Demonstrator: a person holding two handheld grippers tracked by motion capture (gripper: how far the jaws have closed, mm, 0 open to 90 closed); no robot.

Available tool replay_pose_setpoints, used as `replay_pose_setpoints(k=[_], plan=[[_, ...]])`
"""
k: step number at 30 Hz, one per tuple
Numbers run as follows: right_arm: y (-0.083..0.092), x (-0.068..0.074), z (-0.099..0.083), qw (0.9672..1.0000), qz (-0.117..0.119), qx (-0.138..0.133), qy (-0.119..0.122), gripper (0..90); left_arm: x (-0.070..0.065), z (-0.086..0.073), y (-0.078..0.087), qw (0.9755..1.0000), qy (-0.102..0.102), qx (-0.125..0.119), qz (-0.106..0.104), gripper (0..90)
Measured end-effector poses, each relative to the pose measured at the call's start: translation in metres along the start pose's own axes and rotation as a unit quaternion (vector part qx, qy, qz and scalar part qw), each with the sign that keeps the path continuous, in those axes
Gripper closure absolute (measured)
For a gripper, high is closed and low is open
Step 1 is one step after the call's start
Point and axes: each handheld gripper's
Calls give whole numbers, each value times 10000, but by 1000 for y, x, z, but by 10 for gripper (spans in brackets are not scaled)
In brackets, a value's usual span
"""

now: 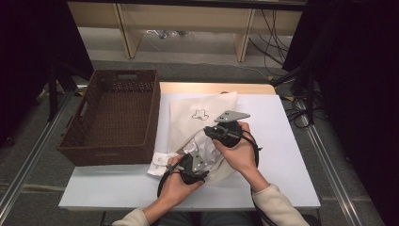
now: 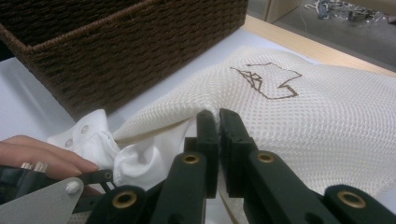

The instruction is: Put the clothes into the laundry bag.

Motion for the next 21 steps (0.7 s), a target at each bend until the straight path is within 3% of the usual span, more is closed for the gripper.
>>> replay_pose_setpoints(k=[7,14,16,21], plan=[[-1,1,0,10000,42,-19,7,885,4,0,0,9999,113,5,-44,477],[0,2,0,10000,6,21,11,885,10,3,-4,9999,107,59,56,674],[0,2,0,10000,7,33,-4,885,11,5,-5,9999,59,67,90,769],[2,4,1,10000,17,8,43,886,16,9,-3,9992,317,-201,101,842]])
Point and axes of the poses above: each handheld gripper's, and its own axes: y roughly backward along the jaws, z roughly out of its top, x roughly to its left, and after that the axes turned 6 degrees about -z, right-handed
